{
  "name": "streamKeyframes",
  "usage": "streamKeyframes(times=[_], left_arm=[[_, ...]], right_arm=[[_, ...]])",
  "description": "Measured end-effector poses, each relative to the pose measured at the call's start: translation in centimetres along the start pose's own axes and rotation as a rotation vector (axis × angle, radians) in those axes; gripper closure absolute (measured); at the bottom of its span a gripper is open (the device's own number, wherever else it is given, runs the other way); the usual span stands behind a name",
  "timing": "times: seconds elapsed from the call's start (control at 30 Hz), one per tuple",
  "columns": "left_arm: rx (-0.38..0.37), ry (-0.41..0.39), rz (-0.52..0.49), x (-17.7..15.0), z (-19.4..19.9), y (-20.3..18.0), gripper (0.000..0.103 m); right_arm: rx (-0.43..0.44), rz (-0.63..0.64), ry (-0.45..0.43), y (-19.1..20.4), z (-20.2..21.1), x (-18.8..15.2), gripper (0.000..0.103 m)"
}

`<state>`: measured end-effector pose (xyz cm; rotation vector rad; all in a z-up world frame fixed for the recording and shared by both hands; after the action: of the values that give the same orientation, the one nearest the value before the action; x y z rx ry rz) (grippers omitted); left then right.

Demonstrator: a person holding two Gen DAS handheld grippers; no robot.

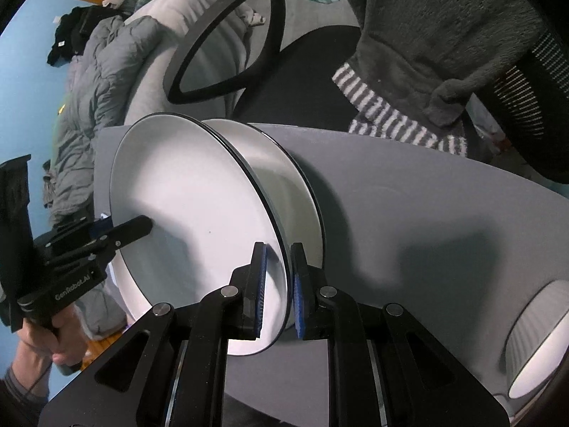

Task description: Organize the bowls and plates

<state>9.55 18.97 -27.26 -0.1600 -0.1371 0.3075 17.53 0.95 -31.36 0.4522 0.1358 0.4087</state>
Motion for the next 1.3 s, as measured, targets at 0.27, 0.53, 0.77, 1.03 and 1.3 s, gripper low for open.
streamKeyframes(times=[0.27,0.53,0.77,1.03,1.3], left_arm=[[0.002,0.022,0.0,0.2,-0.8,0.3,0.081],[-0.005,0.02,-0.023,0.0,-1.1,-0.2,0.081],[0.025,0.008,-0.059,-0.3,-0.9,-0.7,0.081],[0.035,-0.016,-0.057,-0.9,0.1,-0.6,0.077],[0.039,-0.038,-0.042,-2.0,1.5,-0.6,0.077]], right_arm=[[-0.035,-0.007,0.024,0.1,-1.1,0.3,0.087],[-0.103,0.0,0.051,0.2,-1.2,0.8,0.081],[-0.131,0.012,0.095,0.8,-0.8,0.8,0.071],[-0.153,-0.029,0.086,0.8,-0.2,0.2,0.07],[-0.247,0.019,0.045,1.7,0.3,-0.6,0.065]])
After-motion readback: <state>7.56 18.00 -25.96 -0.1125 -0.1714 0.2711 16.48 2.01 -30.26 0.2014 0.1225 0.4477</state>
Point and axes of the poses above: each gripper's, at about its wrist camera, not at the fingertips, and z roughly against the way its jaws point, y to its left, x to its top, the point moved 3 cm from there along -z, roughly the way its jaws point, and after that the axes turned 7 degrees about -y, right-handed, at the moved point
